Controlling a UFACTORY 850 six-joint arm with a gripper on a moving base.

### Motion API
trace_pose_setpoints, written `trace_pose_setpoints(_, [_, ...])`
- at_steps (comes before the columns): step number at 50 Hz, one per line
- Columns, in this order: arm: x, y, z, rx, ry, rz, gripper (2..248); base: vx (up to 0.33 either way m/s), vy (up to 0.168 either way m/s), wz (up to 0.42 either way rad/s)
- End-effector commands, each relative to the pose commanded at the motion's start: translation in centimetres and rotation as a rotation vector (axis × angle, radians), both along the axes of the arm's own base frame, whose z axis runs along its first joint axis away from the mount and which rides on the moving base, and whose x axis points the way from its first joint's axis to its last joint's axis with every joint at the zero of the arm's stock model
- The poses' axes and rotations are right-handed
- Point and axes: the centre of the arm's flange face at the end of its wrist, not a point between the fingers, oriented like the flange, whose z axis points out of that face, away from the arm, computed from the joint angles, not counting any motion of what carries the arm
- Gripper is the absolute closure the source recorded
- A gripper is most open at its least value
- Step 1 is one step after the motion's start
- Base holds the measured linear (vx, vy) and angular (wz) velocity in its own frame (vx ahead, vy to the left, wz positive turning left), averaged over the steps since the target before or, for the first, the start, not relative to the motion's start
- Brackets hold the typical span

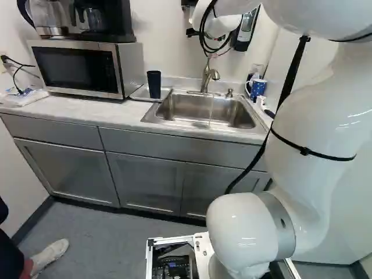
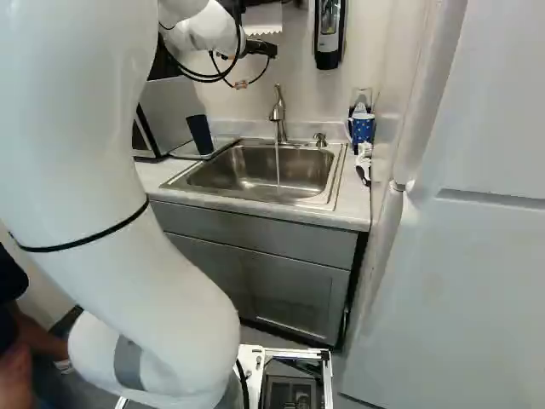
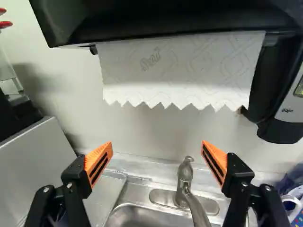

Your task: Rinse the cup and place it in the tray

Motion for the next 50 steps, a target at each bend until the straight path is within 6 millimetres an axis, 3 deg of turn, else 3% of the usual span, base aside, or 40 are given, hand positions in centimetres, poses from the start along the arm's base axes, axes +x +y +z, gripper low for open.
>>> trace_pose_setpoints(26, [4.8, 1.0, -0.3, 0.000, -0.013, 0.016, 3, 0.000, 0.000, 0.000])
trace_pose_setpoints(50, [8.3, 0.7, -0.9, 0.000, 0.009, 0.012, 3, 0.000, 0.000, 0.000])
